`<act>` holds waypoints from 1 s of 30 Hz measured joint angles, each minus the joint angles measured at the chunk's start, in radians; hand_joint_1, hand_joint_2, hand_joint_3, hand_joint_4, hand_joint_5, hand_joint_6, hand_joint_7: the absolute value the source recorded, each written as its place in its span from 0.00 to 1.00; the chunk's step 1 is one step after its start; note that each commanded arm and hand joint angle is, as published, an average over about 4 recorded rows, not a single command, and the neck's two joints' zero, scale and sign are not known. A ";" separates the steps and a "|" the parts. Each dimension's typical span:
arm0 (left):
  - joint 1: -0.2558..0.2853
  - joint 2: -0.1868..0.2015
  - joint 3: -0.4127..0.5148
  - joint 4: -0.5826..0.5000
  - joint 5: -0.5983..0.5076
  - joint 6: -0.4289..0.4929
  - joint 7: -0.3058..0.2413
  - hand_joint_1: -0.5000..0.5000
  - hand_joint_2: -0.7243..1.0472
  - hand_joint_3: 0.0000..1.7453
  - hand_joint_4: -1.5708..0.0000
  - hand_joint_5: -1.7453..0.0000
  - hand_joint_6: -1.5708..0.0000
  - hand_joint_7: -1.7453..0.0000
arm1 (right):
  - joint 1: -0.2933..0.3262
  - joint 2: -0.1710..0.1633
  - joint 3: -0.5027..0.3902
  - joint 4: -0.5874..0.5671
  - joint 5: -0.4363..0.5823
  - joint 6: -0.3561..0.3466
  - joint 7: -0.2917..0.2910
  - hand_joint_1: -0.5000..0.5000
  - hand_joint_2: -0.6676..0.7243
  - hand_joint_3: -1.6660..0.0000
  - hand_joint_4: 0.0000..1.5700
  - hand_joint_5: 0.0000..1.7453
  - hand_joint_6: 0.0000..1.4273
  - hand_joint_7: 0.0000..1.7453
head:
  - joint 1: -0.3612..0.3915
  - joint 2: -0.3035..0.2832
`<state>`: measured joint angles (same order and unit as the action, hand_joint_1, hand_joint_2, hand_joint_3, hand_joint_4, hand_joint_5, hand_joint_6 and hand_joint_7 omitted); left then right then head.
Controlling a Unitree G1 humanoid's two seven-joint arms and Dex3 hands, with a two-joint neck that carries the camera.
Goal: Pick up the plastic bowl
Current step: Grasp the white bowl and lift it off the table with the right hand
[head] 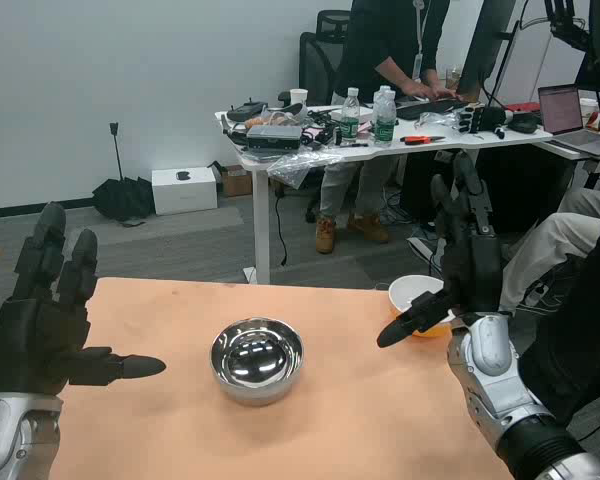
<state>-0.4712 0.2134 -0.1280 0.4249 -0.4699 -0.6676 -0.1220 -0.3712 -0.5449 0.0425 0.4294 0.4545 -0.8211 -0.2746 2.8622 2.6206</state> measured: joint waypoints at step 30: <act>0.003 0.034 0.192 -0.173 0.070 -0.008 0.056 0.00 0.30 0.03 1.00 1.00 1.00 1.00 | -0.130 0.126 -0.043 -0.324 -0.355 0.285 0.185 0.08 0.91 1.00 0.00 0.00 0.00 0.00 | 0.008 -0.004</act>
<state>-0.4678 0.2472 0.0641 0.2522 -0.4003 -0.6751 -0.0661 -0.5014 -0.4194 -0.0008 0.1054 0.0995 -0.5363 -0.0892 2.8701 2.6164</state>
